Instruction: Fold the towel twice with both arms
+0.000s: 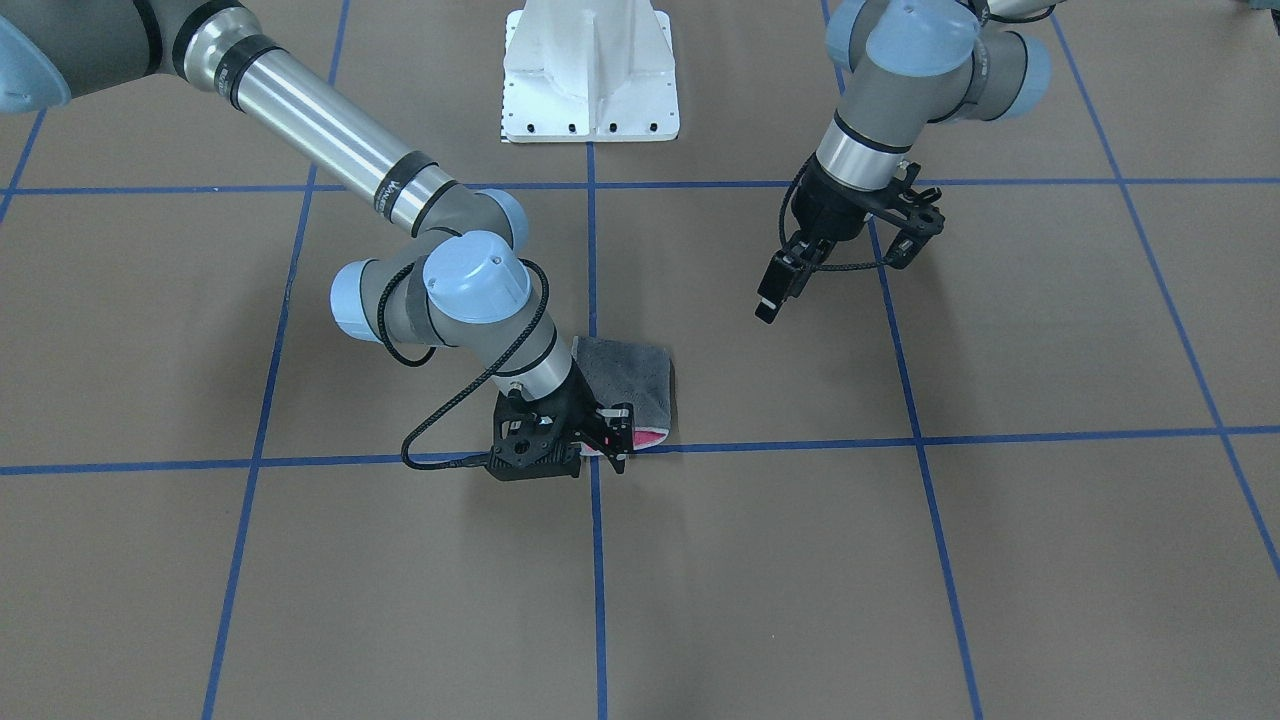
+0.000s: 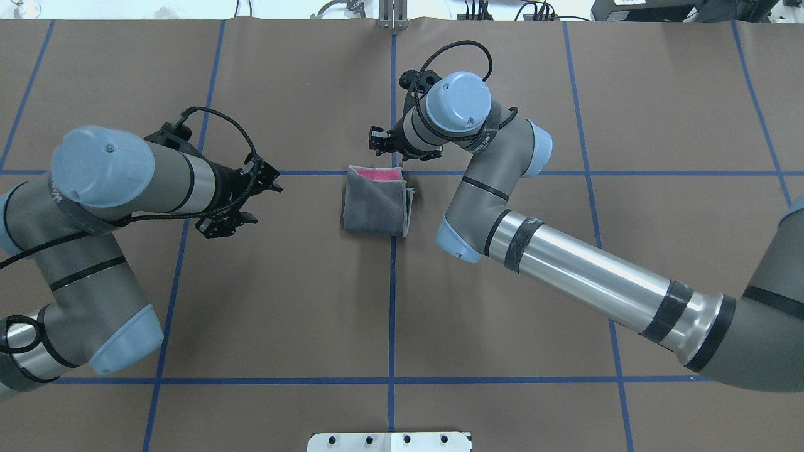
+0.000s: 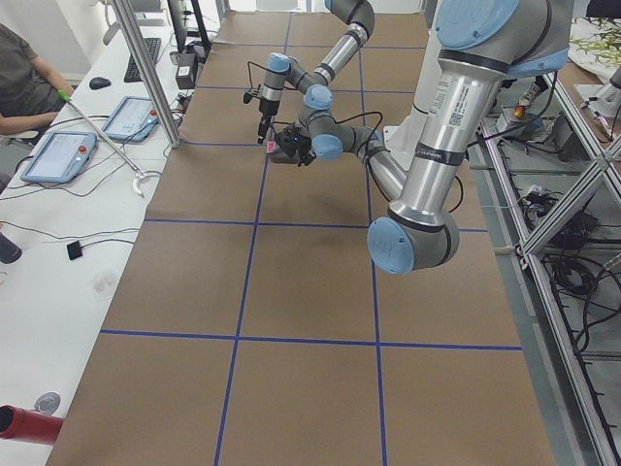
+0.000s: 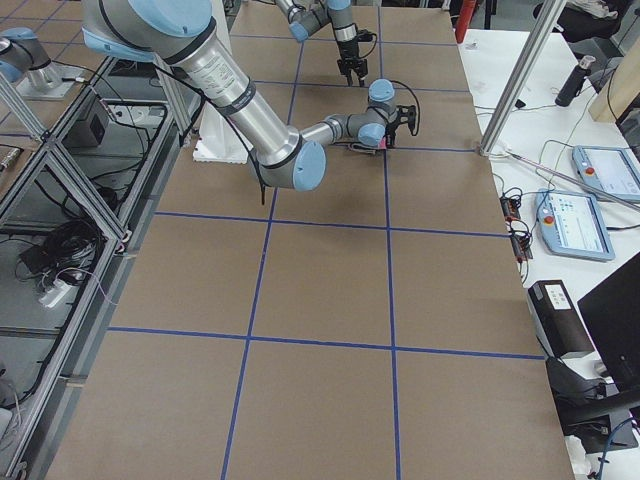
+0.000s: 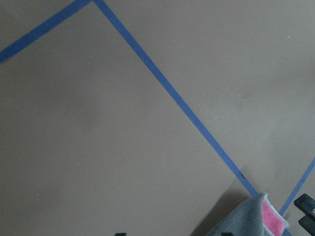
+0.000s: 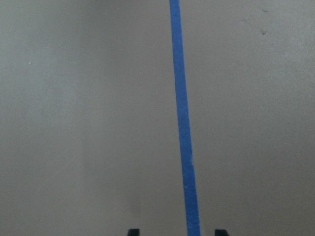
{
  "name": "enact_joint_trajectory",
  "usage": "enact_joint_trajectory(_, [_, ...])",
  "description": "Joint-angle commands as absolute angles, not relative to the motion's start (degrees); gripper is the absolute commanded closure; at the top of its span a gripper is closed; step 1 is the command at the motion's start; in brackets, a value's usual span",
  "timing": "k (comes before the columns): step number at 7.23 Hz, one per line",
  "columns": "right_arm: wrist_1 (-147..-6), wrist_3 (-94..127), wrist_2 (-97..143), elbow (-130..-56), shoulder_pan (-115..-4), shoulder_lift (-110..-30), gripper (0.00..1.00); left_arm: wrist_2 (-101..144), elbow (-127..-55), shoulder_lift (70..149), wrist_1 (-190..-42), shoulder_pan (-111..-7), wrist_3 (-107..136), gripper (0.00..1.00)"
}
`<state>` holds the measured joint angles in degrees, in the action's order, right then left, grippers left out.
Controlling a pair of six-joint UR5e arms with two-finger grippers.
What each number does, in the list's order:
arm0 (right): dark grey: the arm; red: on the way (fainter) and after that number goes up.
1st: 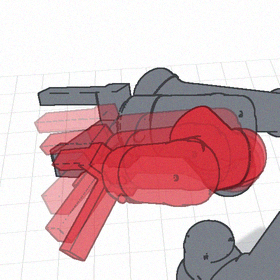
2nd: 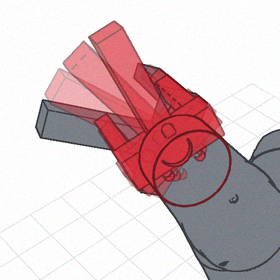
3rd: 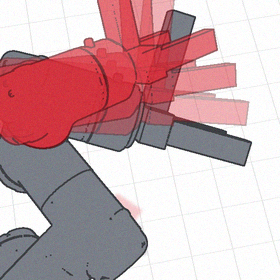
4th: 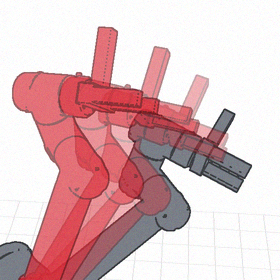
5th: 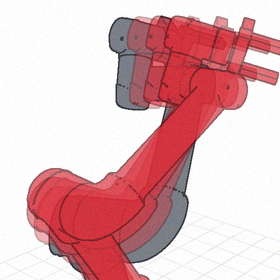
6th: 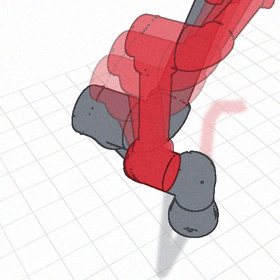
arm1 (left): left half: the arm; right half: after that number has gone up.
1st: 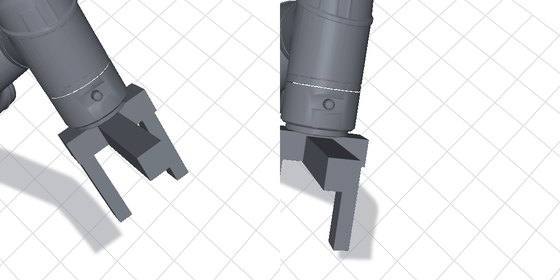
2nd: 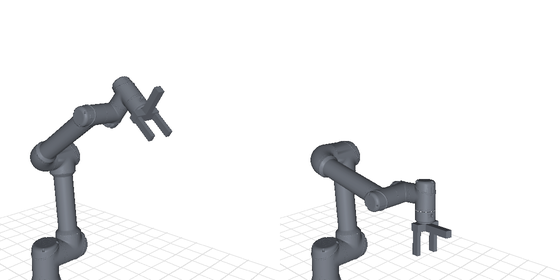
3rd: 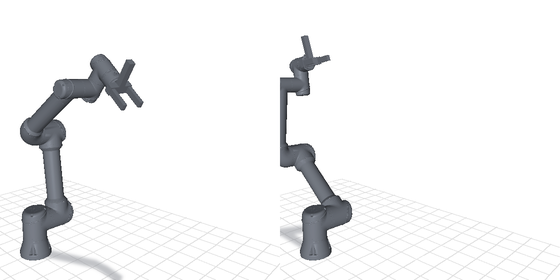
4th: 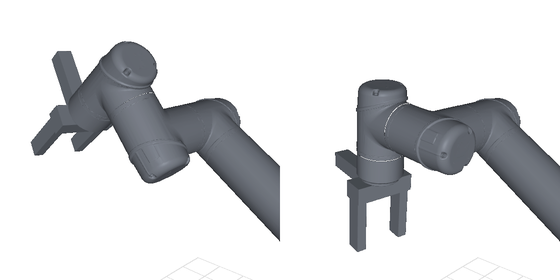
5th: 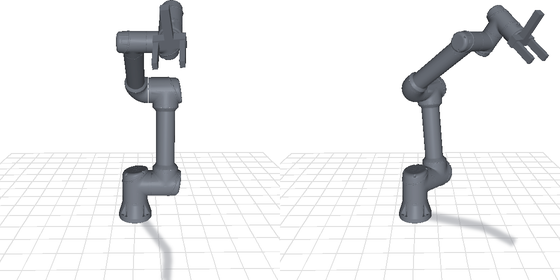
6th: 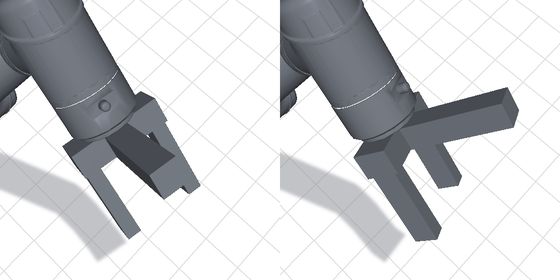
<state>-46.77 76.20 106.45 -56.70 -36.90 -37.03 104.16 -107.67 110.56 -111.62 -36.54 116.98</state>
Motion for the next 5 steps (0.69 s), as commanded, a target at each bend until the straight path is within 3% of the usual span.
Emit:
enact_joint_trajectory(1, [-46.8, 76.2, 106.4, -56.7, -36.8, -37.4, 0.43, 104.2, -107.7, 110.6, -111.6, -36.5, 117.0, 0.29])
enact_joint_trajectory(3, [-46.8, 76.2, 106.4, -56.3, -36.5, -37.3, 0.43, 104.2, -107.7, 110.6, -111.6, -36.5, 117.0, 0.29])
enact_joint_trajectory(5, [-46.8, 76.3, 106.4, -56.3, -36.4, -37.4, 0.63, 104.2, -107.7, 110.6, -111.6, -36.5, 117.0, 0.29])
